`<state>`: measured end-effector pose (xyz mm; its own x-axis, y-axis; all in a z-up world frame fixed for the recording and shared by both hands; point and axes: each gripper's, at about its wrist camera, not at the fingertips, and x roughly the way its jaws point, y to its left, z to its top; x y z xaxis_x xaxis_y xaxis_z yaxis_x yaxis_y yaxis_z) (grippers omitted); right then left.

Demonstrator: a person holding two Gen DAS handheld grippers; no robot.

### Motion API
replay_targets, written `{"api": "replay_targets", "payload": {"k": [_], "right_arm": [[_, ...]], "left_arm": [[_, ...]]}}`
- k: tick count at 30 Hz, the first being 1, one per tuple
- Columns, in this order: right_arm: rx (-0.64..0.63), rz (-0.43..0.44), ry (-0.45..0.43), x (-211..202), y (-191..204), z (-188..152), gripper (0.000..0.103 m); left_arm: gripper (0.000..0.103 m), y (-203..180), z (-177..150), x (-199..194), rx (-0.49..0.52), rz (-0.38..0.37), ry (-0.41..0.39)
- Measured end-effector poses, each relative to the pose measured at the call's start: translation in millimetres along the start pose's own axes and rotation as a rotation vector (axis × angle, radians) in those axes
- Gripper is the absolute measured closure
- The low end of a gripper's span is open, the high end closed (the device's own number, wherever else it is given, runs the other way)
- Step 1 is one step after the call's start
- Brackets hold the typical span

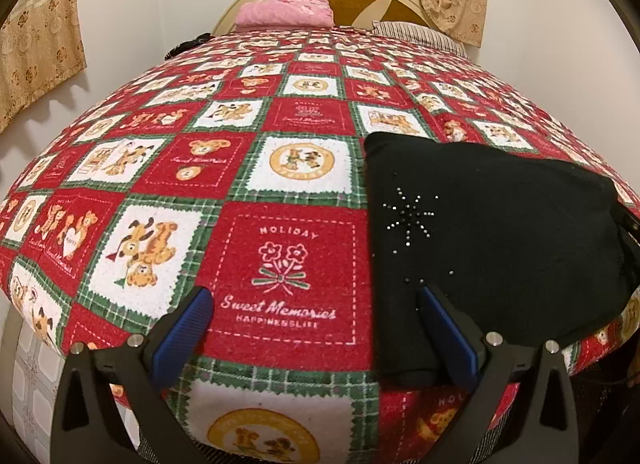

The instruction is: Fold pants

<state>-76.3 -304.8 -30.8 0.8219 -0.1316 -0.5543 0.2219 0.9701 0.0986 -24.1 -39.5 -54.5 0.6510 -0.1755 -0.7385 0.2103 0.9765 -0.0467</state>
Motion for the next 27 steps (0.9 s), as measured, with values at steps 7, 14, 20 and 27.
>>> {"api": "replay_targets", "payload": {"k": [7,14,20,27], "right_arm": [[0.083,0.106,-0.062,-45,-18,-11,0.04],[0.242,0.136,-0.043,-38,-45,-13,0.028],[0.324,0.182,0.02,-23,-48,-26,0.028],[0.195,0.127,0.056,-19,-24,-30,0.027]], "left_arm": [[0.0,1,0,0,0.002,-0.002,0.003],[0.0,13,11,-9,-0.046,-0.113,-0.001],[0.0,8,29,-15,-0.05,-0.226,-0.049],[0.0,-14,35,13,-0.051,-0.298,0.068]]}}
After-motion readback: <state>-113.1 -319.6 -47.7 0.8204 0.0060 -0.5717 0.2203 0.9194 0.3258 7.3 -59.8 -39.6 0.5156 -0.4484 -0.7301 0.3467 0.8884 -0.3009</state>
